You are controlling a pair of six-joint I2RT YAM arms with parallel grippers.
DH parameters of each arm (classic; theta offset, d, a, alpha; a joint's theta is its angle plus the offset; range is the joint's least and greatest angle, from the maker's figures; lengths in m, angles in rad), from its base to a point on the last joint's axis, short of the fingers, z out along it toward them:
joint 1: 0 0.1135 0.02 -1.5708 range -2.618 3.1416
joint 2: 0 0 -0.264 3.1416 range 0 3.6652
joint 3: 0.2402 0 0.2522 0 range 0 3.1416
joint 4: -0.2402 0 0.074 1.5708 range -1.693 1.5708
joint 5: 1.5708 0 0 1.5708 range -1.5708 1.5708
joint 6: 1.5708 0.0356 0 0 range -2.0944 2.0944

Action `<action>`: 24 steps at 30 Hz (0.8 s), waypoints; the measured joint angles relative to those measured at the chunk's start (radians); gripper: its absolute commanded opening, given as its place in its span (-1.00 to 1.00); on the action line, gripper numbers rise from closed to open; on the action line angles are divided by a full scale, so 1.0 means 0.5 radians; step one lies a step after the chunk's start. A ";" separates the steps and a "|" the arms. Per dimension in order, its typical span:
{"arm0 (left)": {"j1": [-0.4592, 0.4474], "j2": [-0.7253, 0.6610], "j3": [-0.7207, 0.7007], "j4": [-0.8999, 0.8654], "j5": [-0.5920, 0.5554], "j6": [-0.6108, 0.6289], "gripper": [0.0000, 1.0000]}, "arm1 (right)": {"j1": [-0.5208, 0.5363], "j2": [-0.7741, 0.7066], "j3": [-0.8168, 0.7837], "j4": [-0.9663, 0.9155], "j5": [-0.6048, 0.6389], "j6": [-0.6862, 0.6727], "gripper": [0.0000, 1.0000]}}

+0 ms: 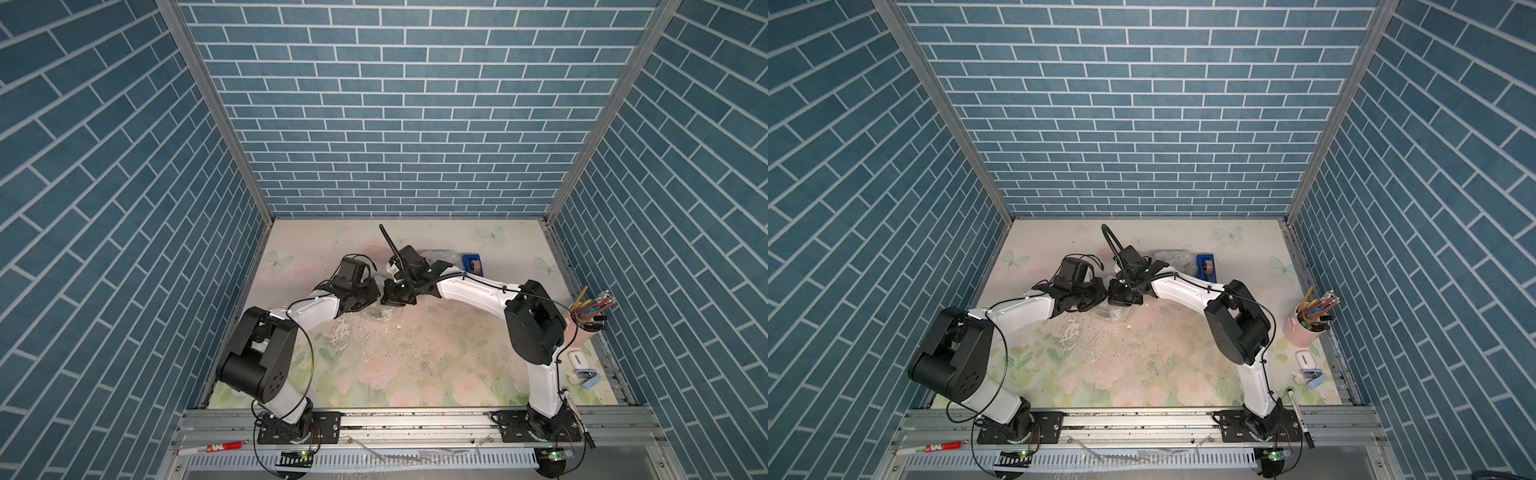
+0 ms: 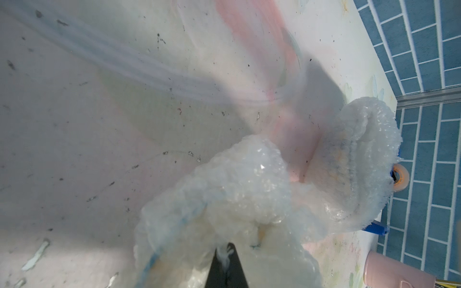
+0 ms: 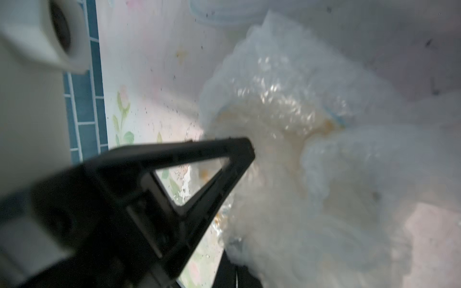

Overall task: Wrap bowls in bubble wrap
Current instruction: Wrap the bowl in bubble wrap.

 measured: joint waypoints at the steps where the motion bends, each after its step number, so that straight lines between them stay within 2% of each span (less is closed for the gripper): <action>1: 0.002 0.000 0.000 -0.001 0.001 -0.004 -1.00 | -0.009 0.038 0.055 -0.023 0.010 -0.010 -1.00; 3: 0.004 -0.001 0.000 -0.001 0.002 -0.013 -1.00 | -0.027 0.113 0.131 -0.049 0.029 -0.014 -1.00; 4: 0.005 -0.001 0.002 -0.004 0.002 -0.015 -0.92 | -0.030 0.143 0.148 -0.059 0.034 -0.014 -1.00; 9: 0.008 -0.021 0.031 -0.056 0.007 -0.033 -0.26 | -0.041 0.270 0.172 -0.108 0.026 -0.010 -1.00; 12: 0.014 -0.088 0.055 -0.126 -0.015 -0.031 -0.03 | -0.043 0.311 0.172 -0.107 0.004 -0.007 -1.00; 15: 0.017 -0.163 0.098 -0.193 -0.067 -0.018 0.08 | -0.043 0.314 0.172 -0.105 -0.005 -0.007 -1.00; 24: 0.018 -0.133 0.184 -0.350 -0.150 0.101 0.18 | -0.047 0.314 0.172 -0.105 -0.019 -0.007 -1.00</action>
